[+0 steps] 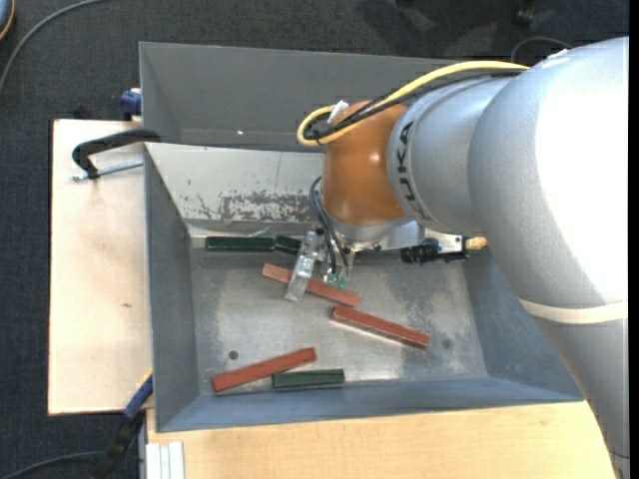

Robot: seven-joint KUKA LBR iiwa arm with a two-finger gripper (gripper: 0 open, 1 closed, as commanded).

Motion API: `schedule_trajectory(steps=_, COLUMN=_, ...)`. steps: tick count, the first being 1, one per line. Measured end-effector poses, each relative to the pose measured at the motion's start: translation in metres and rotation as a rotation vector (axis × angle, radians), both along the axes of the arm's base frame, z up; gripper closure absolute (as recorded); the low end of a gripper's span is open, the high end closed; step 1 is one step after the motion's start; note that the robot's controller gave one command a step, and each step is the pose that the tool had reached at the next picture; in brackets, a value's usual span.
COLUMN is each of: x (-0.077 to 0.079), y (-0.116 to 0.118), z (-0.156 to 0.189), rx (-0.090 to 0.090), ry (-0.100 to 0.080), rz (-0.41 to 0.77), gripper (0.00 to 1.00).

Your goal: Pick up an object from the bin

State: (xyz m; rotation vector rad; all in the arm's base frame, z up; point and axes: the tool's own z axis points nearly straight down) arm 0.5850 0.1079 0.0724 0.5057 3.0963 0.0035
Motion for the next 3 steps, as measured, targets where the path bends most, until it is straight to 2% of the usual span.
schedule_trajectory(steps=1, x=0.002, y=0.001, z=0.052, rx=0.002, ry=-0.006, rz=0.002, gripper=1.0)
schedule_trajectory(steps=3, x=0.005, y=0.002, z=0.067, rx=0.001, ry=-0.002, rz=0.004, gripper=1.0)
